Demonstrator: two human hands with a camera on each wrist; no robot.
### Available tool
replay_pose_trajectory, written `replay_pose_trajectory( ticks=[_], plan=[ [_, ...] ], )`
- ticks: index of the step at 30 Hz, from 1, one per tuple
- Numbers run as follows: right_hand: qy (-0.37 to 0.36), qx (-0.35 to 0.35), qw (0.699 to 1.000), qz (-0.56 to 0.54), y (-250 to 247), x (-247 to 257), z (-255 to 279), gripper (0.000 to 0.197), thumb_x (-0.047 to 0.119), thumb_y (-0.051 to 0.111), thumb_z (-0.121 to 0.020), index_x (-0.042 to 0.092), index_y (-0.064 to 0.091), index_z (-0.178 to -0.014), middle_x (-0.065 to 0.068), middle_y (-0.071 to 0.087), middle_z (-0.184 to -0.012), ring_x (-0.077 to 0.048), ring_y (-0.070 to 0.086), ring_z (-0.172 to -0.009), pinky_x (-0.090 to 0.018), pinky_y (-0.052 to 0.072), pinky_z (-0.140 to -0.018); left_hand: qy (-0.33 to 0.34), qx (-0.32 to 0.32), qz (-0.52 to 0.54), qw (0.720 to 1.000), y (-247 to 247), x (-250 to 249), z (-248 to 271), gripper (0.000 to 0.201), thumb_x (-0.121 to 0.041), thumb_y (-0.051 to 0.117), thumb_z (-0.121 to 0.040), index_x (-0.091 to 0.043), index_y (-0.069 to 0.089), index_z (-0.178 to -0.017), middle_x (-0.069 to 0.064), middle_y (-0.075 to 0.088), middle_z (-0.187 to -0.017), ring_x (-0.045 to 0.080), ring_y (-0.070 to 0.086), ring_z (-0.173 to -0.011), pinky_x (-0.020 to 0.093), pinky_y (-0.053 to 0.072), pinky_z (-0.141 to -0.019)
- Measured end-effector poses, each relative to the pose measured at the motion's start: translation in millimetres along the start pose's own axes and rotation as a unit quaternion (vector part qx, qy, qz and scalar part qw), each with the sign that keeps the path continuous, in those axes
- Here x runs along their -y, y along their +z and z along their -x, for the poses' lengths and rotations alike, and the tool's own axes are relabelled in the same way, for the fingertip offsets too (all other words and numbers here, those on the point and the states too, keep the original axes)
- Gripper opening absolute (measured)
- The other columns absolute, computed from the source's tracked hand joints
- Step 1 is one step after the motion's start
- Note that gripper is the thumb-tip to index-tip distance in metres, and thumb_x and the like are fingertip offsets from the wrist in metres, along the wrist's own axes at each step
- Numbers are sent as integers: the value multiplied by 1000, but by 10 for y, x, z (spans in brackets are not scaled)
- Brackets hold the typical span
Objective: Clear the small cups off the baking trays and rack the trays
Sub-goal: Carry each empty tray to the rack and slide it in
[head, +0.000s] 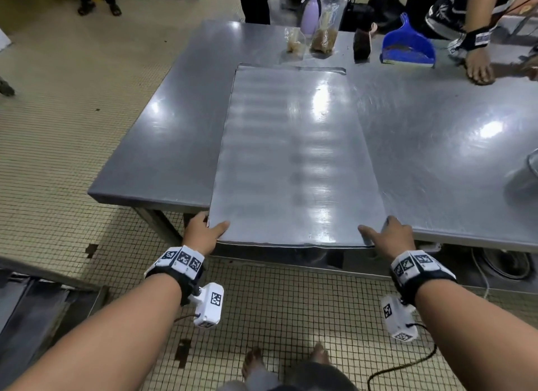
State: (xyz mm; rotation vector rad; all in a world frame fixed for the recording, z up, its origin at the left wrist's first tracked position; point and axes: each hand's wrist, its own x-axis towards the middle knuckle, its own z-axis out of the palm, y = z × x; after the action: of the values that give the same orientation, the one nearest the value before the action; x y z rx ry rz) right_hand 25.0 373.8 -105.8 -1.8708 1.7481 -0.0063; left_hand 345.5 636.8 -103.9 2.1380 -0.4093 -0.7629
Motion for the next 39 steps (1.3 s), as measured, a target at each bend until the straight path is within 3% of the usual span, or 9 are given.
replay_pose_trajectory(
  ticks=[5,10,15,18,25,31,34,37,39],
  plan=[
    [-18,23,997,-75,4,-232,38,90,51,80,-76,12,35,-144,-13,54,-140,-35,55,-124,-45,44,-102,-38,61,20,997,-27,162,-44,59,-30,77,-88,-11,48,-136,9,64,-125,29,64,-111,50,51,-101],
    [-12,109,987,-121,10,-770,-175,111,82,81,-37,19,54,-125,1,68,-117,-19,67,-103,-45,54,-93,-71,138,37,987,4,246,18,70,-28,82,-81,-15,42,-136,10,60,-129,31,62,-115,54,49,-103],
    [-34,147,978,-141,-213,-943,71,91,55,88,-63,12,42,-129,-2,59,-118,-22,62,-107,-42,52,-95,-47,124,64,989,254,341,331,88,-42,89,-67,-22,37,-135,4,59,-127,27,62,-116,53,52,-101],
    [-50,154,975,-155,-349,-1116,108,93,50,87,-65,13,37,-134,-3,57,-123,-22,61,-108,-43,52,-96,-43,101,76,991,459,321,585,78,-40,87,-72,-26,39,-131,3,60,-124,26,63,-114,53,54,-97],
    [-71,174,968,-167,-585,-1602,148,92,42,85,-72,16,31,-141,-1,53,-123,-22,58,-112,-40,50,-97,-44,67,69,994,852,484,1034,107,-71,88,-43,-27,42,-129,1,64,-122,25,65,-111,54,55,-96],
    [-93,236,955,-155,-705,-1992,108,79,47,87,-69,21,39,-127,7,57,-119,-14,60,-109,-32,51,-89,-58,75,102,990,1044,554,1406,102,-63,94,-41,-23,47,-122,7,65,-123,27,66,-113,54,54,-98],
    [-107,247,951,-152,-721,-2048,-20,80,58,85,-67,23,47,-128,5,63,-123,-12,65,-108,-35,55,-89,-58,58,104,991,1103,507,1468,92,-58,94,-49,-21,47,-121,7,64,-122,27,66,-111,53,54,-97],
    [-103,212,958,-162,-807,-1862,-51,63,53,70,-83,12,46,-125,1,61,-112,-11,63,-98,-23,48,-72,-61,31,80,994,1135,408,1429,78,-61,85,-63,-20,47,-118,6,64,-116,26,66,-104,51,56,-89],
    [-101,192,963,-159,-829,-1727,-141,62,53,61,-90,5,48,-126,-5,61,-114,-16,61,-97,-27,46,-75,-55,13,47,997,1143,330,1351,57,-51,76,-82,-18,46,-118,7,64,-114,27,65,-101,49,56,-85]
  ],
)
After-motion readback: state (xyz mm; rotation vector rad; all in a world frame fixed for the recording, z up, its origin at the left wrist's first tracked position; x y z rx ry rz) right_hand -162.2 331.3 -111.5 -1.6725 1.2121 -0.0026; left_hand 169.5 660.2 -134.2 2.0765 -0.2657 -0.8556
